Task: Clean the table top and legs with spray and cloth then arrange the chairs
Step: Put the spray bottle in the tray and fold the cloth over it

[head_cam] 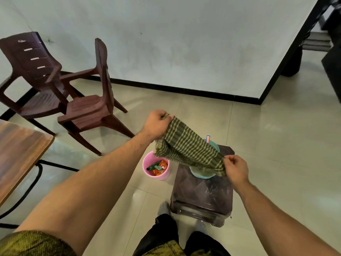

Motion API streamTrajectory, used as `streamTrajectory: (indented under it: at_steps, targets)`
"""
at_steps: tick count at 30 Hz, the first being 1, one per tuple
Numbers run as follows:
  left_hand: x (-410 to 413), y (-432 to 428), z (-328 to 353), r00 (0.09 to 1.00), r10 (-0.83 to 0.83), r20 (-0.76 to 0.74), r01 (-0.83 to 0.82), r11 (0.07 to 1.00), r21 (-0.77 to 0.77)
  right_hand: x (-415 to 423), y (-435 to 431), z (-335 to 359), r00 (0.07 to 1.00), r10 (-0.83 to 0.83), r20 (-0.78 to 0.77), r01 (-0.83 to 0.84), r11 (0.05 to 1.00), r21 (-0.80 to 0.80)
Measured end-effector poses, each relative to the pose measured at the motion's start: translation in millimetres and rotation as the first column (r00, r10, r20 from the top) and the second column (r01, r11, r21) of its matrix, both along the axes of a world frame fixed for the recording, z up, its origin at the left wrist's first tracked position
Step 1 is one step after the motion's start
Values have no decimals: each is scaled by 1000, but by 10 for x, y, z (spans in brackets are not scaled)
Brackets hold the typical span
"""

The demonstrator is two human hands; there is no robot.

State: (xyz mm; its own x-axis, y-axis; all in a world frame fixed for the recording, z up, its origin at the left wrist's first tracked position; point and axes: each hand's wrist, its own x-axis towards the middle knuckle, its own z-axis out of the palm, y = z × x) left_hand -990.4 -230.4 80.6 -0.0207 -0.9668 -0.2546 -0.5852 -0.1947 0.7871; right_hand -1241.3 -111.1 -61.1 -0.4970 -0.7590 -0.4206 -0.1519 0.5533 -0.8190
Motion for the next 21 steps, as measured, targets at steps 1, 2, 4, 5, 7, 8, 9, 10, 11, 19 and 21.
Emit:
streamTrajectory:
  at_steps: [1,2,4,5,7,8,9,10,11,19,21]
  targets:
    - [13,22,-86,1000,19,8,-19,1000,1,22,-24,29,1000,7,14,-7,999,37]
    - [7,49,-165,999,33,10,-33,999,6,57,-54,37,999,14,47,-17,997,69]
    - [-35,124,-306,999,31,28,-31,999,8,205,-119,93,991,25,132,-38,995,96]
    - [-75,164,-374,999,10,41,-11,1000,9,309,-157,169,984,33,176,-49,994,93]
    - [-189,261,-457,997,-59,47,58,998,27,530,-230,339,955,30,294,-52,996,67]
    - [-249,305,-484,993,-107,54,106,994,32,627,-267,411,932,23,362,-47,997,56]
    - [-303,338,-514,984,-162,69,161,987,28,702,-297,470,914,14,405,-35,998,44]
    - [-348,362,-535,970,-222,96,220,975,26,757,-323,507,905,0,426,-18,999,38]
    - [-384,377,-550,951,-280,129,279,960,24,788,-341,539,901,-16,433,-1,999,39]
    - [-405,406,-642,834,-440,332,435,896,95,740,-309,552,880,-128,458,69,987,142]
    - [-414,425,-702,830,-469,302,451,883,131,716,-311,570,830,-168,532,80,980,184]
